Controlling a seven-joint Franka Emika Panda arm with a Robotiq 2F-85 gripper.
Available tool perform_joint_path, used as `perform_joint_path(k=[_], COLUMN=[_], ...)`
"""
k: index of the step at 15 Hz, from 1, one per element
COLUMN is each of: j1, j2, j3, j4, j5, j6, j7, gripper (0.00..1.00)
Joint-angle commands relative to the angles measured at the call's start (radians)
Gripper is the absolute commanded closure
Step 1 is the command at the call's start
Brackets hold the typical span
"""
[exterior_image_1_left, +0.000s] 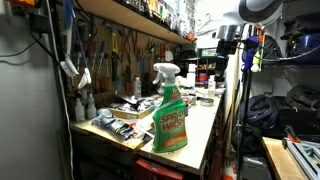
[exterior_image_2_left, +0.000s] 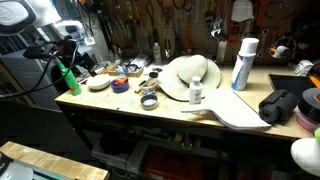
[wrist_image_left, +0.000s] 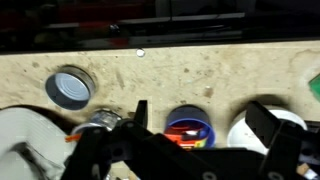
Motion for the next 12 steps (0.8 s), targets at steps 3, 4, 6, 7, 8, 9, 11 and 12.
perform_joint_path(k=[3,4,6,7,8,9,11,12], j1=[-0.036,-0.030,-0.023,-0.022,-0.022,-0.042,-0.105,-0.131], j2=[0.031,0.029,0.025,0.025,0.025,0.037,0.094,0.121], j3=[-0.032,-0.029,-0.024,-0.024,-0.023,-0.024,-0.030,-0.041], j4=[0.004,0.005,0.005,0.006,0.006,0.006,0.006,0.006], j5=[-0.015,-0.015,-0.015,-0.015,-0.015,-0.045,-0.125,-0.163], j6=[0.016,0.016,0.016,0.016,0.016,0.042,0.132,0.180], j7=[0.018,0.019,0.020,0.020,0.020,0.014,0.033,0.035], gripper=[0.00,0.00,0.00,0.00,0.00,0.00,0.00,0.00])
